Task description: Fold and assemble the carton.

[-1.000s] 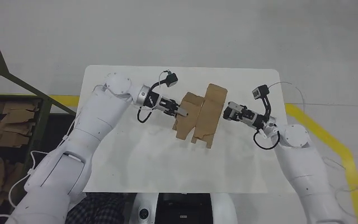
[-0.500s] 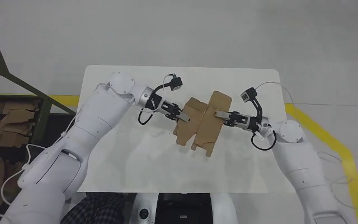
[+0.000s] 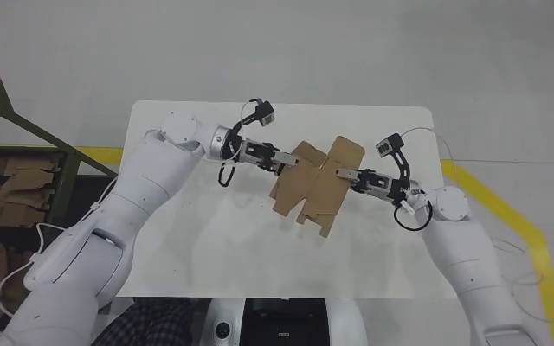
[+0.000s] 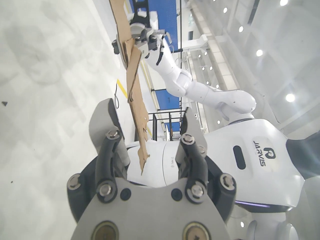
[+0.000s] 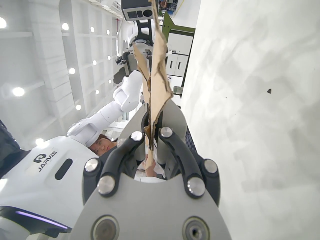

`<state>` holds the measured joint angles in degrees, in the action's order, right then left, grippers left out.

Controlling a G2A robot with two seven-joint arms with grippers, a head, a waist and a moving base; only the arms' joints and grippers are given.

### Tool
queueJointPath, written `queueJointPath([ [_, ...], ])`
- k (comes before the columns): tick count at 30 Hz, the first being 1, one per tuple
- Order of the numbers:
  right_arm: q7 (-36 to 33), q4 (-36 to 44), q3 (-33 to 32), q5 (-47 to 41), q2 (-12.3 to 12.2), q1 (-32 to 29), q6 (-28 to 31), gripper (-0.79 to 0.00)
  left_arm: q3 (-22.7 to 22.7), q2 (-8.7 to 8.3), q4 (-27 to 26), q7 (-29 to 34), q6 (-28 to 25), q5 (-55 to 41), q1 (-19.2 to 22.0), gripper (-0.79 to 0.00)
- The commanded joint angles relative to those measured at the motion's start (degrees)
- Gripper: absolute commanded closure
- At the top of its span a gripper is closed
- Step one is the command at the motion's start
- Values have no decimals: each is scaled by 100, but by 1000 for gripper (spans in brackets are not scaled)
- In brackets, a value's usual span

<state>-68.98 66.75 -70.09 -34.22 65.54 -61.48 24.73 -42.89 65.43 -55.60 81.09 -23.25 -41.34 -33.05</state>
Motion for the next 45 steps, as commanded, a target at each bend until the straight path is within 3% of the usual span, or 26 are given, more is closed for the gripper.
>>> queueJointPath([
  [1, 184, 7, -61, -123, 0, -40, -65, 0, -130, -21, 137, -162, -157, -154, -73, -785],
  [8, 1731, 330, -369, -146, 9, -441, 162, 0, -488, -41, 658, -530, -524, -497, -263, -785],
  [13, 2888, 1022, -486, 360, 12, -894, 193, 0, -492, -6, 676, -688, -494, -323, -320, -785],
  [18, 3836, 1815, -430, 913, 32, -1405, -138, 0, -424, 65, 571, -1172, -318, -72, -364, -785],
  [24, 4509, 2356, -259, 1326, 72, -1788, -544, 0, -352, 149, 389, -1477, -216, 170, -384, -785],
  [32, 4989, 2448, -189, 1560, 123, -1812, -779, 0, -382, 209, 295, -1645, -122, 329, -426, -773],
  [34, 5033, 2444, -169, 1589, 135, -1801, -815, 0, -402, 225, 294, -1679, -100, 310, -441, -646],
  [36, 5078, 2427, -147, 1609, 148, -1795, -845, 0, -412, 243, 307, -1690, -91, 315, -442, -409],
  [45, 5266, 2380, -73, 1656, 205, -1770, -922, 0, -396, 360, 431, -1750, -57, 330, -394, -145],
])
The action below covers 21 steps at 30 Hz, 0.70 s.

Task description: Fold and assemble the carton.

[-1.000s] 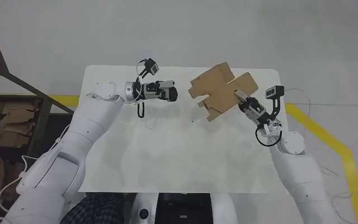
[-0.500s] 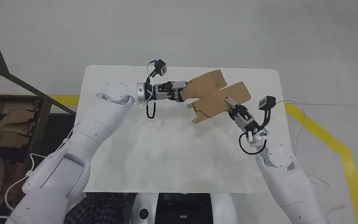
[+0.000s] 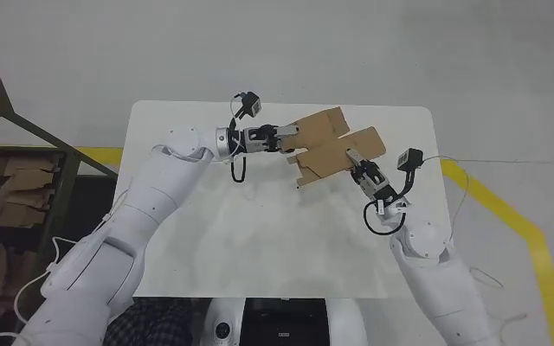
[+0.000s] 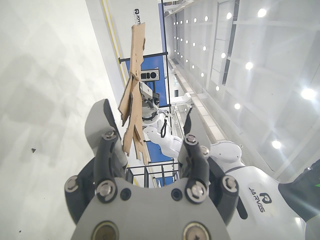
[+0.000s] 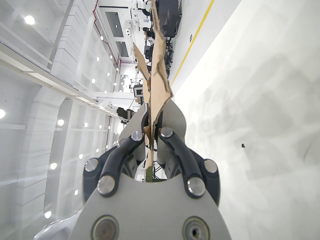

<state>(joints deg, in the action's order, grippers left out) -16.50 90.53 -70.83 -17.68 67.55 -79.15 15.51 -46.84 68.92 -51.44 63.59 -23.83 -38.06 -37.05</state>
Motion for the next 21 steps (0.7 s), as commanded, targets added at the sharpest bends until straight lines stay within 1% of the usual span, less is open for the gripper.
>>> queueJointPath([
  [1, 46, 2, 2, 2, 10, -6, 0, 0, -3, 21, 27, 4, -1, 6, 11, -117],
  [3, 79, 2, 4, 8, 20, -12, -11, 0, -8, 38, 54, 17, -3, 36, 25, -95],
  [7, 114, 8, -7, 35, 36, -22, -6, 0, -14, 72, 127, 36, 10, 84, 34, 0],
  [10, 114, 34, -26, 50, 44, -42, 22, 0, -12, 103, 214, 44, 23, 113, 48, 0],
  [11, 94, 44, -36, 46, 45, -52, 31, -95, -13, 112, 246, 54, 23, 117, 54, 0],
  [12, 57, 55, -48, 44, 45, -60, 42, -249, -17, 121, 279, 68, 24, 118, 61, 0],
  [13, 23, 65, -69, 32, 44, -71, 57, -480, -24, 130, 307, 99, 23, 109, 68, 0],
  [14, -27, 70, -91, 15, 42, -85, 82, -785, -36, 137, 332, 151, 12, 82, 73, 0],
  [21, -538, -82, -450, -298, 1, -110, 392, -785, -179, 145, 589, 873, -185, -129, 134, 0],
])
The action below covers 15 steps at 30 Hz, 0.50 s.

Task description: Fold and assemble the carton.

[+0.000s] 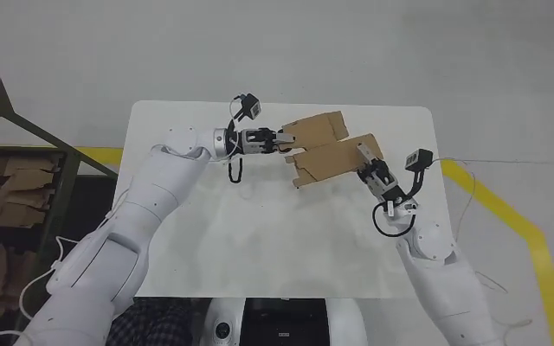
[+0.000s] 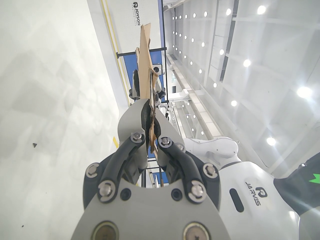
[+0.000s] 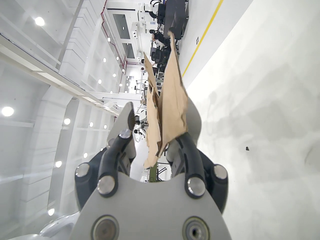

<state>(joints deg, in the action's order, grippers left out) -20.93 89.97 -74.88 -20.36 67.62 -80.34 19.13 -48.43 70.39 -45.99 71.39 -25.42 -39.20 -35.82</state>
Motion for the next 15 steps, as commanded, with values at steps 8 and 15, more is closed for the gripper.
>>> queueJointPath([
  [8, -1326, -480, -368, -685, -71, 250, -28, -785, -203, -18, 142, 646, -102, -231, 58, 0],
  [15, -2808, -1073, -381, -1134, -113, 681, -123, -785, -407, -101, -70, 803, 54, -314, -53, 0],
])
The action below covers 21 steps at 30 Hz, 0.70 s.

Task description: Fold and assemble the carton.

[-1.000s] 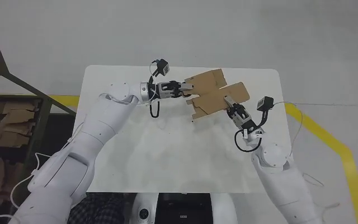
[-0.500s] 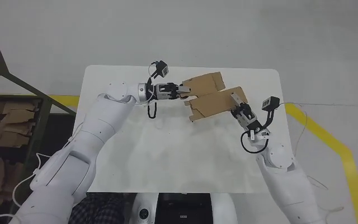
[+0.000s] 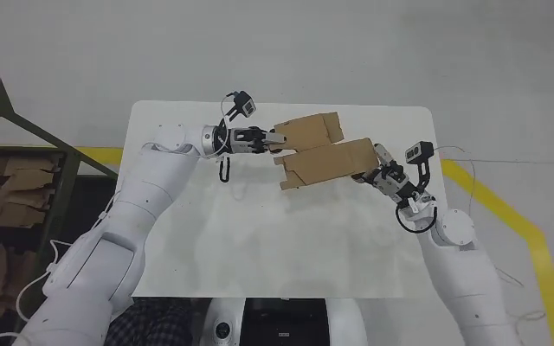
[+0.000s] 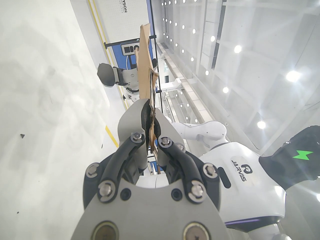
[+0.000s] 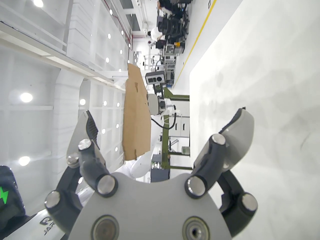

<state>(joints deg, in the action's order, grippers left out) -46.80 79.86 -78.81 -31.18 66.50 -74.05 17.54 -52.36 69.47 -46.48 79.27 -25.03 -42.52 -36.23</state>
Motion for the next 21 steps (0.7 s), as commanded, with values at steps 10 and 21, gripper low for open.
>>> queueJointPath([
  [10, -1093, -459, -90, -113, -56, 350, 230, -249, -48, -44, -99, 40, 41, 183, -77, 0],
  [21, -1139, -469, 62, 85, -61, 405, 168, -99, -52, -34, -85, 32, 33, 196, -72, 0],
])
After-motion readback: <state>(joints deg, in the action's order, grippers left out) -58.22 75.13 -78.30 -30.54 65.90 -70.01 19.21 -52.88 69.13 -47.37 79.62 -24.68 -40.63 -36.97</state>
